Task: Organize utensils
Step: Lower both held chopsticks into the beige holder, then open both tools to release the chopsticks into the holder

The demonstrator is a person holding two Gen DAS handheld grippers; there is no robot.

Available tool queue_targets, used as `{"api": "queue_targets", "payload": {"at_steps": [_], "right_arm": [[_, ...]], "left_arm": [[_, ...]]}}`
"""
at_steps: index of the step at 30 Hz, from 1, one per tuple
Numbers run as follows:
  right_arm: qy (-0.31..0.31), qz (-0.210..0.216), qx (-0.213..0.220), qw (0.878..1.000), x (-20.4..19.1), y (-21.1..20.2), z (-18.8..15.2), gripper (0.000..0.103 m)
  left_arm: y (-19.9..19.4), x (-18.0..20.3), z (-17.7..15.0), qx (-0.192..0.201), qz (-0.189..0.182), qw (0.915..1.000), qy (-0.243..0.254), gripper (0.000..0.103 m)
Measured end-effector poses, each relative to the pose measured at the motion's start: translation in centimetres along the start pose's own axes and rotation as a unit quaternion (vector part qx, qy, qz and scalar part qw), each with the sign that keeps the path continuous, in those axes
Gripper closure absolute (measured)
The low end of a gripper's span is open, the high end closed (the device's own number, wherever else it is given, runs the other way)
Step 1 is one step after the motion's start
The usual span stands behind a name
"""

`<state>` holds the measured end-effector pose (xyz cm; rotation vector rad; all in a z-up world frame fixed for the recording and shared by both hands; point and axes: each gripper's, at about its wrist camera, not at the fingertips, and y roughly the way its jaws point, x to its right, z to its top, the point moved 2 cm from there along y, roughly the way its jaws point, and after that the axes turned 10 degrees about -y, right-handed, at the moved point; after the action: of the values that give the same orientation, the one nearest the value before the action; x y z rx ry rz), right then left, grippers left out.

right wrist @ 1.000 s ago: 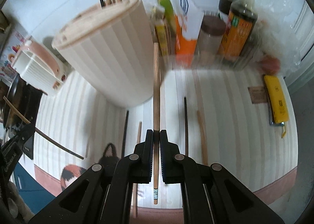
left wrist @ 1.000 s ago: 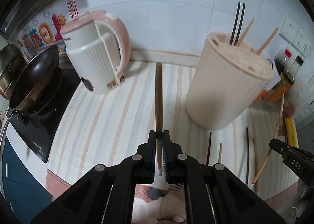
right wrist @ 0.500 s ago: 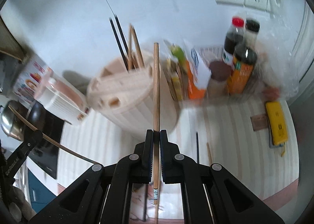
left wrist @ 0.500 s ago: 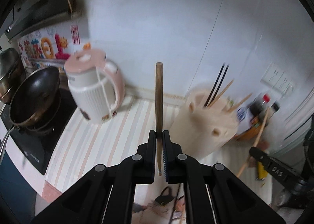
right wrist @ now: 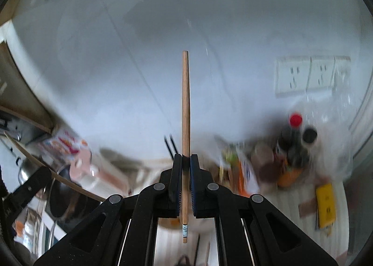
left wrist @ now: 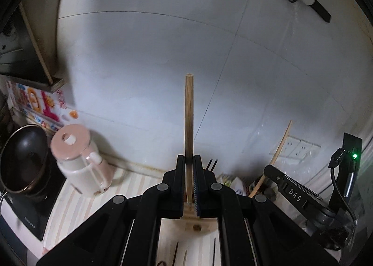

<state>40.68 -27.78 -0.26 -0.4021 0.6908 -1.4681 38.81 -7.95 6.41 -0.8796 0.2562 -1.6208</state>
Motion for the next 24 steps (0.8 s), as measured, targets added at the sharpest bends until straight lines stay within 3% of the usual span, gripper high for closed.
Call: {"api": "queue_targets", "payload": {"at_steps": [5,15,20,24], "right_arm": [[-0.008,-0.014,0.011,1.000,-0.2,2.9,2.4,0.096],[-0.021,-0.018,0.015,0.999,0.1,9.3,1.8,0.096],[-0.045,-0.011,-0.012,0.999,-0.2,11.0,0.5,0.096],[-0.058,-0.020,-0.031,0.998,-0.5,10.3,-0.1,0.096]], "left_arm": [[4.8,0.0,0.9,-0.035,0.010,0.9993,-0.002,0.099],[11.7,-1.4,-1.3,-0.096,0.049,0.9942,0.003,0.099],[12.8,-2.2,-2.1,-0.120,0.050,0.9915,0.002,0.098],[11.5,-2.1,-2.3,-0.137,0.039,0.9896,-0.021,0.095]]}}
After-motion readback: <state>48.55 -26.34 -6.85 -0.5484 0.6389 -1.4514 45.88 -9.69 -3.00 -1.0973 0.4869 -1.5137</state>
